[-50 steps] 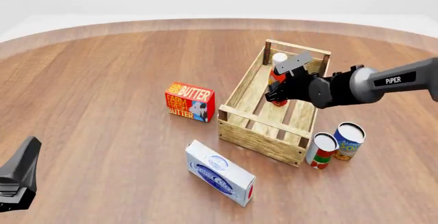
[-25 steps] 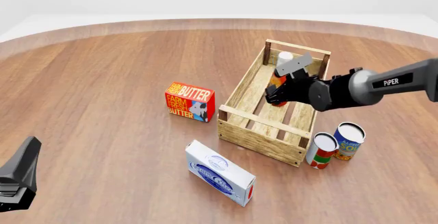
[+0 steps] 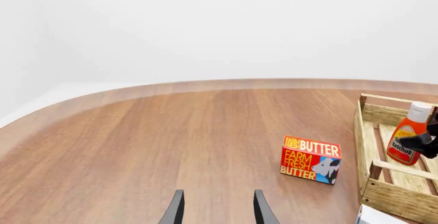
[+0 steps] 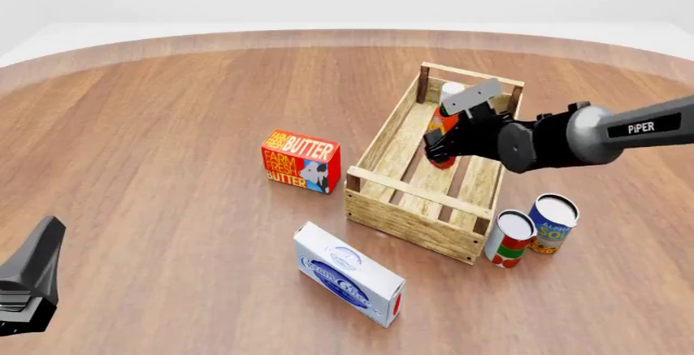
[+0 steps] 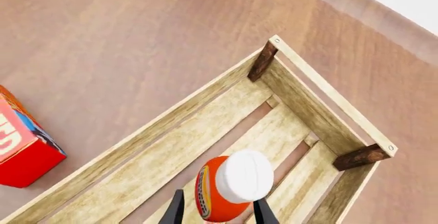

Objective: Pick up the ketchup, and put it in the wooden tray.

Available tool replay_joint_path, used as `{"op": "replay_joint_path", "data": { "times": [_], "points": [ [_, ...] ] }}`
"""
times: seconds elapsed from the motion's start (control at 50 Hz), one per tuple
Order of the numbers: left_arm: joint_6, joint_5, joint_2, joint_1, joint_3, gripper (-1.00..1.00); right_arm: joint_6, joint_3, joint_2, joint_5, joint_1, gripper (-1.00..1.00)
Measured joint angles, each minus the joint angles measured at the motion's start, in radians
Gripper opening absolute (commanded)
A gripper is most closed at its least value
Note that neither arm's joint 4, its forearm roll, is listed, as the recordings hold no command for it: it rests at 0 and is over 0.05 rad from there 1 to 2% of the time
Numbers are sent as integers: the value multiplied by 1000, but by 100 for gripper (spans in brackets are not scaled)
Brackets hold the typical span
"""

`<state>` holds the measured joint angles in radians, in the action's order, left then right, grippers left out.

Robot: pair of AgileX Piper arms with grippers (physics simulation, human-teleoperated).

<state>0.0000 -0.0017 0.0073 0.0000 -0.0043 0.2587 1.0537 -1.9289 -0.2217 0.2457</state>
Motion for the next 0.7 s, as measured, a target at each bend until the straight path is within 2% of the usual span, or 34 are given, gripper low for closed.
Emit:
{"op": "replay_joint_path", "data": {
  "times": [0.38, 0.7],
  "points": [
    [0, 0, 0, 0, 0, 100, 7, -57, 112, 12, 10, 100],
    [0, 0, 0, 0, 0, 100, 10, -159, 253, 7, 19, 100]
  ]
}}
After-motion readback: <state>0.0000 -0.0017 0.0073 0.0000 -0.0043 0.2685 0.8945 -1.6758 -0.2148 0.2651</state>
